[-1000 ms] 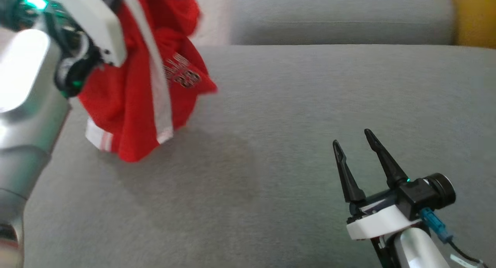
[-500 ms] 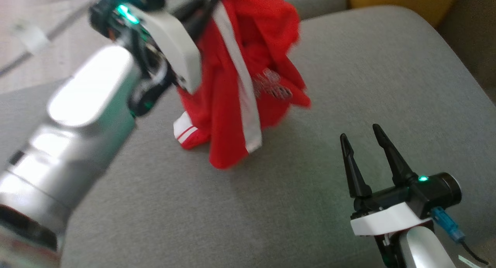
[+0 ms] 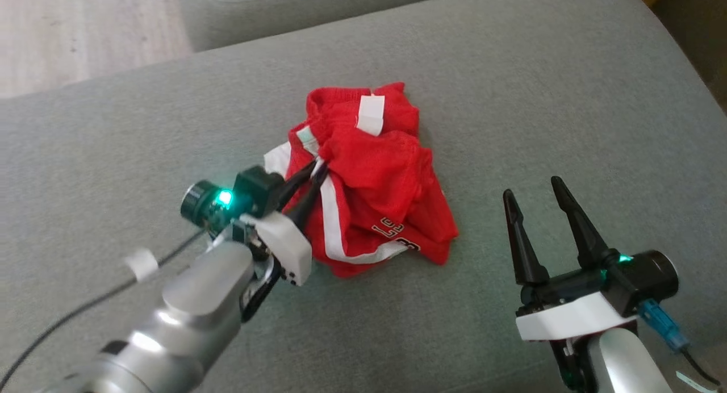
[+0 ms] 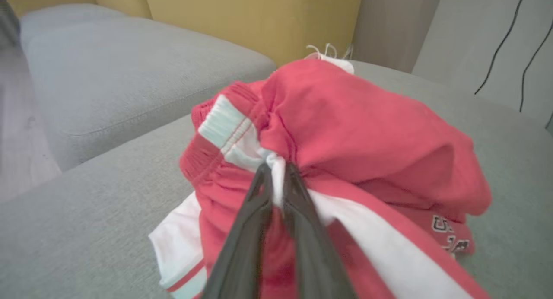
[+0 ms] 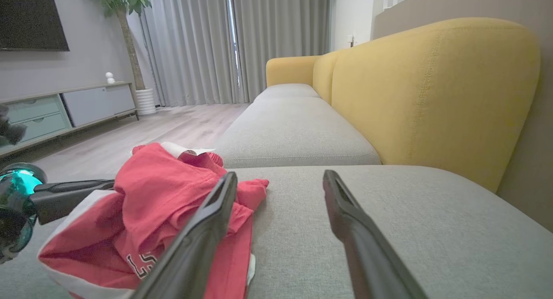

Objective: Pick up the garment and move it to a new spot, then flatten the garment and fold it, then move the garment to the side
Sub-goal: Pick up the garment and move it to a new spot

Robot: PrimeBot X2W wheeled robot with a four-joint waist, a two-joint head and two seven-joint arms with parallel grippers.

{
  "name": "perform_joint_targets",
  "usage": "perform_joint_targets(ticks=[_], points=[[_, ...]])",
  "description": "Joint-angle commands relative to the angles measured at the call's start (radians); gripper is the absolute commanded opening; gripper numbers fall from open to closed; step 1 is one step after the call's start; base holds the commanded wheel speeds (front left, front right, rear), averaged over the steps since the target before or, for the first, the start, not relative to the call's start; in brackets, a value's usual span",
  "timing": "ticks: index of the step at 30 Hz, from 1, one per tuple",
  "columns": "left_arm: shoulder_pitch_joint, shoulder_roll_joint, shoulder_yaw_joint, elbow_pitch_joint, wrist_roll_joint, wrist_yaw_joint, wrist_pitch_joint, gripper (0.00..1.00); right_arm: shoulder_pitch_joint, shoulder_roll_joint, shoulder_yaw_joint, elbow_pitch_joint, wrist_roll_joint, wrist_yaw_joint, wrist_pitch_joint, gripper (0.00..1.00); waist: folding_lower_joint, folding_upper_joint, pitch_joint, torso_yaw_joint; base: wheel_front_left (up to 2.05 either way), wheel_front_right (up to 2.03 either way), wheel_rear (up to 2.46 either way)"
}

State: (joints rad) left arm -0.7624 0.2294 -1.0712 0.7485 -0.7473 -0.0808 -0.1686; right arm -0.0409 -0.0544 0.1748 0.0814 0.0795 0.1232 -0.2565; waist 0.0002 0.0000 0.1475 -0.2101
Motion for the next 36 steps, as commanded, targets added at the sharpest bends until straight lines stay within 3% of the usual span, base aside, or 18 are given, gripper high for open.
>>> perform_joint_targets(ticks=[1,4,9,13,16,20,27,31,36], points=[[-0.026,0.003,0.041,-0.001,0.015,0.031,-0.055,1.00,-0.027,0.004,0.015,-0.026,0.004,0.008,-0.005,1.00,-0.0002,0.0000,-0.020,0.027,0.00,0.00,0.00],[0.027,-0.023,0.101,-0.023,0.021,0.098,-0.090,1.00,-0.007,0.004,0.006,-0.021,-0.003,0.008,-0.005,1.00,-0.0002,0.0000,-0.046,0.057,0.00,0.00,0.00],[0.198,-0.005,0.272,-0.283,0.137,0.192,-0.093,1.00,0.019,0.004,-0.013,-0.017,-0.014,0.008,-0.005,1.00,-0.0002,0.0000,-0.082,0.096,0.00,0.00,0.00],[0.401,0.005,0.394,-0.499,0.249,0.246,-0.093,1.00,0.043,0.004,-0.033,-0.016,-0.017,0.008,-0.005,1.00,-0.0002,0.0000,-0.108,0.119,0.00,0.00,0.00],[0.529,-0.006,0.450,-0.615,0.324,0.261,-0.093,1.00,0.068,0.004,-0.046,-0.014,-0.016,0.008,-0.005,1.00,-0.0002,0.0000,-0.123,0.131,0.00,0.00,0.00],[0.610,-0.019,0.472,-0.688,0.397,0.257,-0.093,1.00,0.085,0.004,-0.047,-0.009,-0.019,0.008,-0.005,1.00,-0.0002,0.0000,-0.130,0.127,0.00,0.00,0.00],[0.653,-0.022,0.452,-0.698,0.509,0.202,-0.093,1.00,0.091,0.004,-0.041,-0.004,-0.020,0.008,-0.005,1.00,-0.0002,0.0000,-0.123,0.056,0.00,0.00,0.00],[0.592,-0.036,0.421,-0.609,0.510,0.137,-0.093,1.00,0.087,0.004,-0.039,-0.015,-0.009,0.008,-0.005,1.00,-0.0002,0.0000,-0.086,-0.002,0.00,0.00,0.00],[0.400,-0.067,0.388,-0.469,0.551,0.077,-0.050,1.00,0.067,0.004,-0.035,-0.027,0.007,0.008,-0.005,1.00,-0.0002,0.0000,-0.008,-0.065,0.00,0.00,0.00]])
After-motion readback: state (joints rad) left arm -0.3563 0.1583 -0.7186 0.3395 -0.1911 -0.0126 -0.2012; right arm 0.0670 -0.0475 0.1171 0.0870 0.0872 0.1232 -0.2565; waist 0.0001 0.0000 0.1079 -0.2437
